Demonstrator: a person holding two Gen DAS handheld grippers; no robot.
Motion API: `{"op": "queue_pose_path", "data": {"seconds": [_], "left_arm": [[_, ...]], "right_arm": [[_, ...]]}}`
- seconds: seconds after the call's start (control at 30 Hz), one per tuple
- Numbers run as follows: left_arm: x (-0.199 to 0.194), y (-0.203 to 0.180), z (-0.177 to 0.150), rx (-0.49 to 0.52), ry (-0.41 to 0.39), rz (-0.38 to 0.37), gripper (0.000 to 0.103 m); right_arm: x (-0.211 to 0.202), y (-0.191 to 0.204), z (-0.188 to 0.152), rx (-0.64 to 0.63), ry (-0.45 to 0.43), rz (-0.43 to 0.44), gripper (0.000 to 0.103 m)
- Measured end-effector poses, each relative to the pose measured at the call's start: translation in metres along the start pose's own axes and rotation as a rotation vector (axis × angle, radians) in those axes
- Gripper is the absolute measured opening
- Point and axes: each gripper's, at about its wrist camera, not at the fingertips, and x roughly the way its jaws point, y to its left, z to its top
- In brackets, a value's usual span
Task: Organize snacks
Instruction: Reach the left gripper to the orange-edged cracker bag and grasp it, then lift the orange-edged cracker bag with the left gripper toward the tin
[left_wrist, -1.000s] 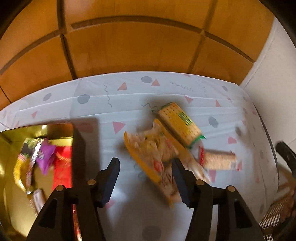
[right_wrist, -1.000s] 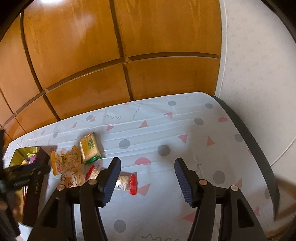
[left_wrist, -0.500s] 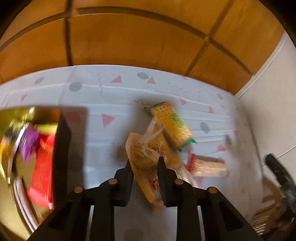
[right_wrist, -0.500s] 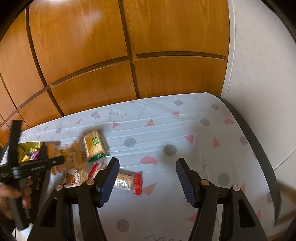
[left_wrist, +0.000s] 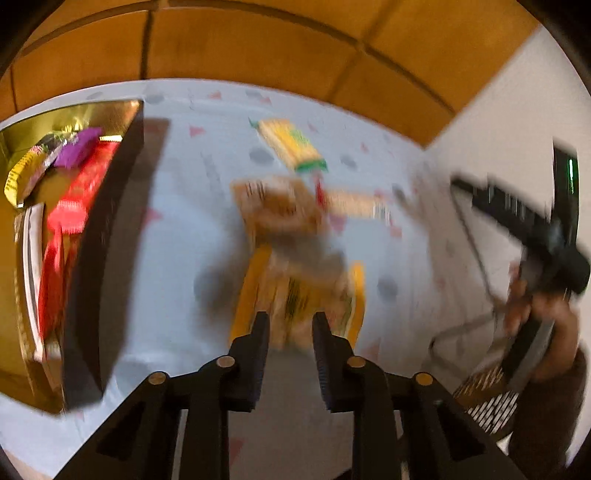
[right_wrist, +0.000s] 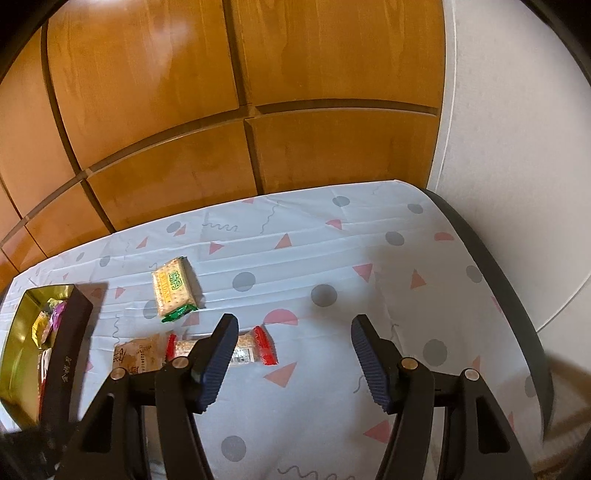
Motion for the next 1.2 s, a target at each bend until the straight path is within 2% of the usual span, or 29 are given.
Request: {"op": "queue_pose_path", "data": {"seconds": [0.1, 0.17, 0.23, 0.27, 0.3, 0.33, 0.47, 0.5, 0.57, 0.67, 0.73, 0.87, 1.03, 1.1, 1.2], "left_arm": [[-0.006, -0.008, -0.016, 0.06, 0.008, 0.02, 0.039], [-0.013, -0.014, -0.02, 0.135, -0.008, 0.044, 0.043], [-0.017, -0.019, -0.021, 0.223, -0.028, 0.081, 0.054], [-0.018, -0.024, -0.02, 0.276, -0.033, 0.101, 0.055], [-0.016, -0.028, -0.018, 0.329, -0.01, 0.111, 0.057], [-0.013, -0.027, -0.015, 0.333, 0.021, 0.098, 0.057], [-0.007, -0.02, -0.017, 0.233, 0.104, -0.023, 0.055], [-0.005, -0.022, -0.02, 0.207, 0.123, -0.089, 0.055], [-0.003, -0.027, -0.027, 0.187, 0.137, -0.16, 0.055], [0.006, -0.033, -0.027, 0.168, 0.146, -0.182, 0.058], [0.016, -0.035, -0.022, 0.138, 0.162, -0.187, 0.065], [0.032, -0.017, -0.012, 0.035, 0.171, -0.181, 0.066], [0.026, 0.021, 0.022, -0.061, 0.072, -0.082, 0.067], [0.015, 0.028, 0.033, -0.081, 0.016, -0.004, 0.067], [0.003, 0.029, 0.035, -0.114, 0.013, -0.013, 0.067]], "right_arm": [[-0.001, 0.0, 0.0, 0.0, -0.003, -0.009, 0.064], [-0.001, -0.001, -0.001, 0.007, -0.001, -0.01, 0.064], [-0.002, -0.002, -0.001, 0.017, 0.001, -0.006, 0.064], [-0.002, -0.002, -0.001, 0.018, 0.001, -0.005, 0.064], [-0.002, -0.002, -0.002, 0.019, 0.0, -0.002, 0.065], [-0.003, -0.002, -0.002, 0.019, -0.001, -0.001, 0.065], [-0.003, -0.003, -0.002, 0.026, -0.003, -0.001, 0.067], [-0.002, -0.004, -0.002, 0.029, 0.0, 0.002, 0.067], [-0.001, -0.004, -0.002, 0.031, 0.001, 0.005, 0.067], [-0.001, -0.003, -0.002, 0.026, 0.002, 0.006, 0.067], [-0.001, -0.003, -0.002, 0.024, 0.003, 0.009, 0.067], [-0.003, -0.004, -0.002, 0.032, -0.001, 0.012, 0.068], [-0.001, -0.003, -0.002, 0.028, 0.004, 0.019, 0.068], [-0.001, 0.0, -0.002, 0.02, 0.002, 0.018, 0.068], [-0.002, 0.0, -0.002, 0.02, 0.003, 0.022, 0.068]]}}
